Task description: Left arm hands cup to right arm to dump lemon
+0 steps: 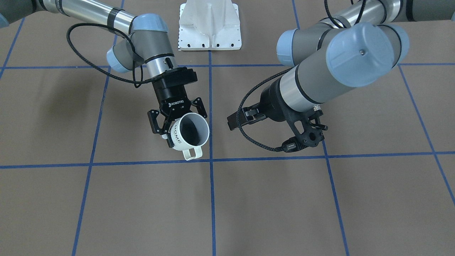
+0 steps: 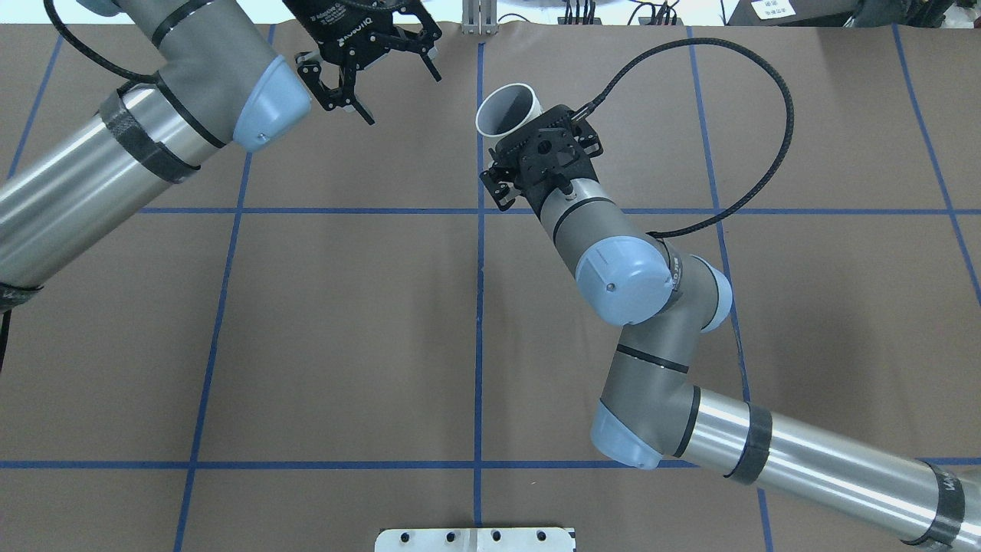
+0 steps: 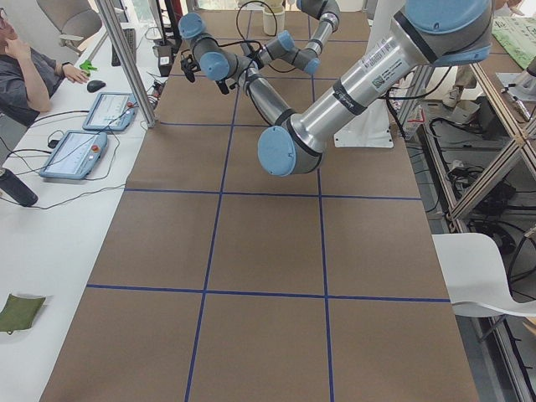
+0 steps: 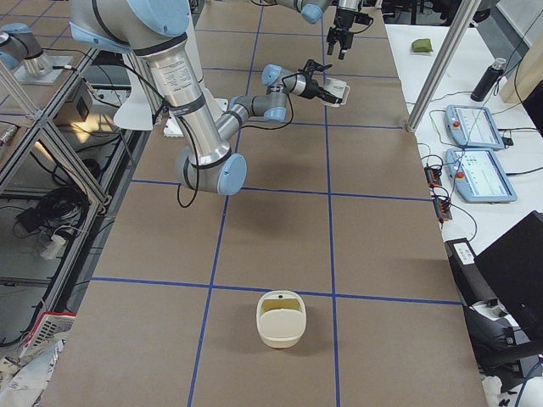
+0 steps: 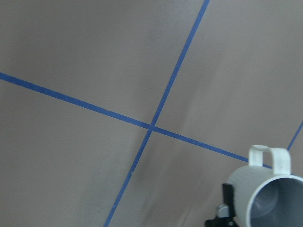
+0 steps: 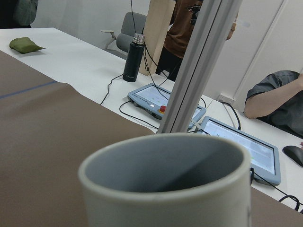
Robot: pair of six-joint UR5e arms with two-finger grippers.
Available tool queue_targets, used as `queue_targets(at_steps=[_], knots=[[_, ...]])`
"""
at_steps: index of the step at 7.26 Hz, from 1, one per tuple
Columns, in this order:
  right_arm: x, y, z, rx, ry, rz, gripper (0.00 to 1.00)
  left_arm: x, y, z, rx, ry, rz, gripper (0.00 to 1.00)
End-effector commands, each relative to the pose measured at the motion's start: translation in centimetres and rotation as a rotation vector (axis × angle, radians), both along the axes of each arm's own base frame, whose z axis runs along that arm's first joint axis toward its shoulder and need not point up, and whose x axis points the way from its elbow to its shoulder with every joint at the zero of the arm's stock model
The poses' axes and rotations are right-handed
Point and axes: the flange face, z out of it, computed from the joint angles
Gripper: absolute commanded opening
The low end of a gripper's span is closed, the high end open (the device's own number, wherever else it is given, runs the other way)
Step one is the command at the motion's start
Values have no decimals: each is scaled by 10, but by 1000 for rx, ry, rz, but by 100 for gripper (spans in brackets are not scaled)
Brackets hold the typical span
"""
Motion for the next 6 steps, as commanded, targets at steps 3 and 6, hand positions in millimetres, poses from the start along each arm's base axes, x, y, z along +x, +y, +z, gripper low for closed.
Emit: queue_targets(at_steps=[3,6], knots=[[-23,16,-40,-8,-2,10,28,18,5,-4,7,21,11,100],[-28,14,-54,-48,-15,19,28,31,16,-5,33,40,32,81]])
